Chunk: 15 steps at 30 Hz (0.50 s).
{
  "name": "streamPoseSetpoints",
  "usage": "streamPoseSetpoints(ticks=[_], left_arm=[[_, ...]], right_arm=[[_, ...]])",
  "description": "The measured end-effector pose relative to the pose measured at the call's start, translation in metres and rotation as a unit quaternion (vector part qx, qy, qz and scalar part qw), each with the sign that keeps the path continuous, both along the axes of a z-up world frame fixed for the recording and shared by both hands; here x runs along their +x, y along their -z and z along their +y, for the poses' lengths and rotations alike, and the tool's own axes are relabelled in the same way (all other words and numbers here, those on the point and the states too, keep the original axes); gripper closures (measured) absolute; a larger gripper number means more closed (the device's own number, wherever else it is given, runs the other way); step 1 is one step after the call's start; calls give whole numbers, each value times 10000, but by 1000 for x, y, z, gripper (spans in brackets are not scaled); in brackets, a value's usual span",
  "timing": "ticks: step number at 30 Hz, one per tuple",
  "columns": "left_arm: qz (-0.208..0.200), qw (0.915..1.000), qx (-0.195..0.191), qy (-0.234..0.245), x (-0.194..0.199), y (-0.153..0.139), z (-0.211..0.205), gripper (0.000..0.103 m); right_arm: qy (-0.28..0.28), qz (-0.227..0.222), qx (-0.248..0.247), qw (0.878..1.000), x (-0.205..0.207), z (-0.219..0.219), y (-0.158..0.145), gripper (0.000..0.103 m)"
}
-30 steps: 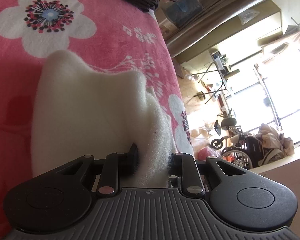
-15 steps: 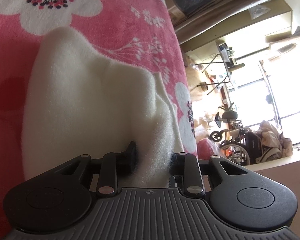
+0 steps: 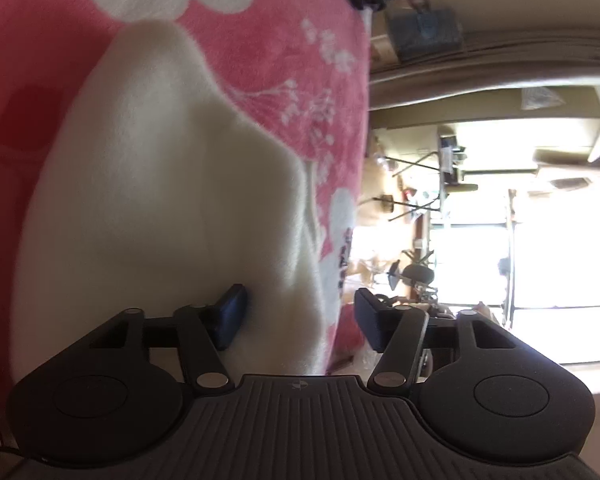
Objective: Fold clothes
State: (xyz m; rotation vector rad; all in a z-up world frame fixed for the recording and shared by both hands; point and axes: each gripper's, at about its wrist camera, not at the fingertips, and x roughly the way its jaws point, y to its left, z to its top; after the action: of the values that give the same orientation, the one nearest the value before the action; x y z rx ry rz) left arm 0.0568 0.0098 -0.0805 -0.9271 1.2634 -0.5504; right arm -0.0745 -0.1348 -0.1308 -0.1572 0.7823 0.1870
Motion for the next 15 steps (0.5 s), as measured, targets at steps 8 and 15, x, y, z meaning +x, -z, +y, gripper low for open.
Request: streamPoseSetpoints(ticks=[8,15], left_arm=[[-350,9989,201,237,-5,-20,-14,37],[-583,9957,-419,580,-15,-35,-23,37]], right_arm=[[2,-9,7,10000,1,-1,-1,0],[1,-38,3,10000,-1,-1,1,0]])
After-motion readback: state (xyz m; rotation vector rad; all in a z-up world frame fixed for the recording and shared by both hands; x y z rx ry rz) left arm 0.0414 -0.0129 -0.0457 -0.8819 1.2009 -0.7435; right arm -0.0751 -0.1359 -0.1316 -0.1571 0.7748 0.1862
